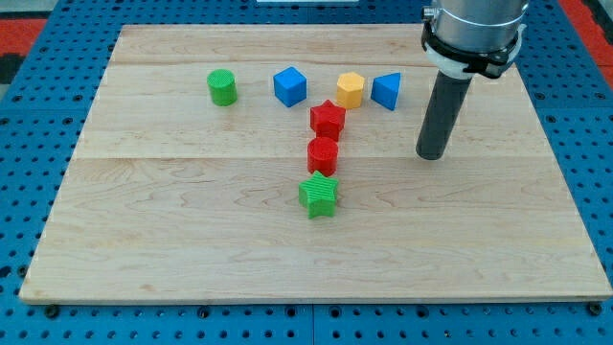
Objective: Push the red star into the red circle
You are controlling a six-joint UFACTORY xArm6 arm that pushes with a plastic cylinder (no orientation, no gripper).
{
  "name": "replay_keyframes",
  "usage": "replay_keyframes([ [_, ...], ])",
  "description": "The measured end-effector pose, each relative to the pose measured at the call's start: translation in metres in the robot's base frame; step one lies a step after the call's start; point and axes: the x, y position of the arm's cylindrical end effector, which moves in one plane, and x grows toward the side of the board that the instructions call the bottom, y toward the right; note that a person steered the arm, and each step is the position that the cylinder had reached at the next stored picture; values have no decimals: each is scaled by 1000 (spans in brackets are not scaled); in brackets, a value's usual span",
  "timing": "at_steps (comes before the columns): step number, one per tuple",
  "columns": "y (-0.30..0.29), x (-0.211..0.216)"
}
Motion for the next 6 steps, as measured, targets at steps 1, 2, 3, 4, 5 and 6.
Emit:
replay_keyframes([
  [1, 0, 1],
  [2, 0, 1],
  [3, 0, 1],
  [4, 3, 1],
  [5, 5, 1],
  [6, 5, 1],
])
